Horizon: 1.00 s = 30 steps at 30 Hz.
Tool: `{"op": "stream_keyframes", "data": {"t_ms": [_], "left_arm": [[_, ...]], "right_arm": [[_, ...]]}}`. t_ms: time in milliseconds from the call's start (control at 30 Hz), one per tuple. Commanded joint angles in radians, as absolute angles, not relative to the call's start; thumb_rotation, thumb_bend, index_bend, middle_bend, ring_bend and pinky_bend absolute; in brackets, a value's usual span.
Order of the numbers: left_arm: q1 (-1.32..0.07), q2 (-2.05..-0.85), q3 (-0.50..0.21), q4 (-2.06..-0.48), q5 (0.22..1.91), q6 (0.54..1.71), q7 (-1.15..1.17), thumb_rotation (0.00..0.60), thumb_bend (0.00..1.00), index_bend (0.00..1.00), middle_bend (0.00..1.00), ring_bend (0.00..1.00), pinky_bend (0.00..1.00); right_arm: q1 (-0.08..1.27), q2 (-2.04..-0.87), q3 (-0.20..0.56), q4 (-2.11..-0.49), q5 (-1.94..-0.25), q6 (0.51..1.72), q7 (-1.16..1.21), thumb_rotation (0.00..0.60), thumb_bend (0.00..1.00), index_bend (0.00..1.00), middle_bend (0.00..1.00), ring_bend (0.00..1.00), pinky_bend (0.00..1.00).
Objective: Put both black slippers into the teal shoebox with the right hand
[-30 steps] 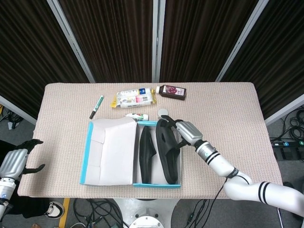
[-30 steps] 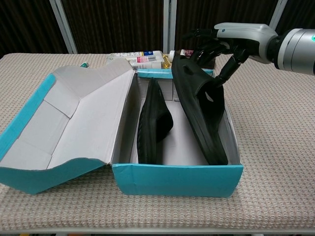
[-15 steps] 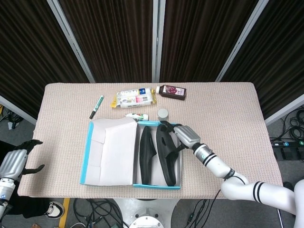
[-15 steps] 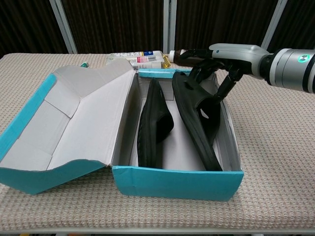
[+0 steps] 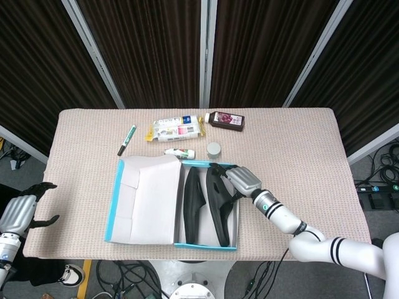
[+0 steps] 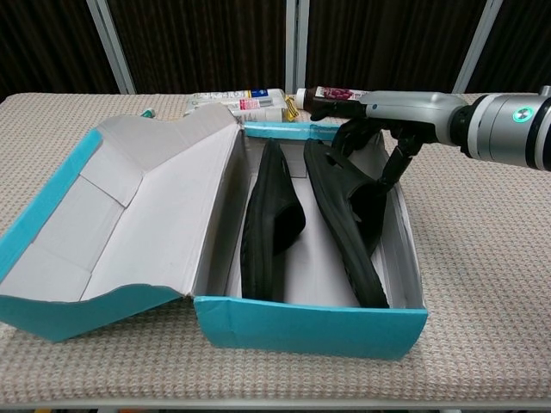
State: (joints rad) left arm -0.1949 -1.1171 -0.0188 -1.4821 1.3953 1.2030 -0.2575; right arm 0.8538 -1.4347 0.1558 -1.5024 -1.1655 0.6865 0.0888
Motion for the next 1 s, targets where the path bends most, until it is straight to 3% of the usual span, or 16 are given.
{"op": "stream_keyframes", "data": {"t_ms": [33, 300, 1000], "left_arm": [[-0.195, -1.117, -0.019, -1.483, 1.395, 1.203, -0.258, 0.600, 0.20, 0.21, 0.17, 0.14, 0.21], [-0.193, -1.120, -0.017, -1.475, 1.394, 1.201, -0.263, 0.600, 0.20, 0.21, 0.17, 0.14, 0.21], [-0.196, -1.119, -0.023, -1.484, 1.396, 1.209, -0.251, 0.600, 0.20, 0.21, 0.17, 0.14, 0.21]], "right_arm": [[0.862, -1.417, 0.156, -1.520, -1.162, 0.666, 0.090, 0.600, 0.01, 0.00, 0.34, 0.12, 0.14], [0.865, -1.389, 0.165, -1.553, -1.161, 0.665, 0.088, 0.600, 0.00, 0.00, 0.22, 0.01, 0.10], [0.844, -1.293, 0.225, -1.732, -1.203, 0.768, 0.100, 0.600, 0.00, 0.00, 0.23, 0.02, 0.10]]}}
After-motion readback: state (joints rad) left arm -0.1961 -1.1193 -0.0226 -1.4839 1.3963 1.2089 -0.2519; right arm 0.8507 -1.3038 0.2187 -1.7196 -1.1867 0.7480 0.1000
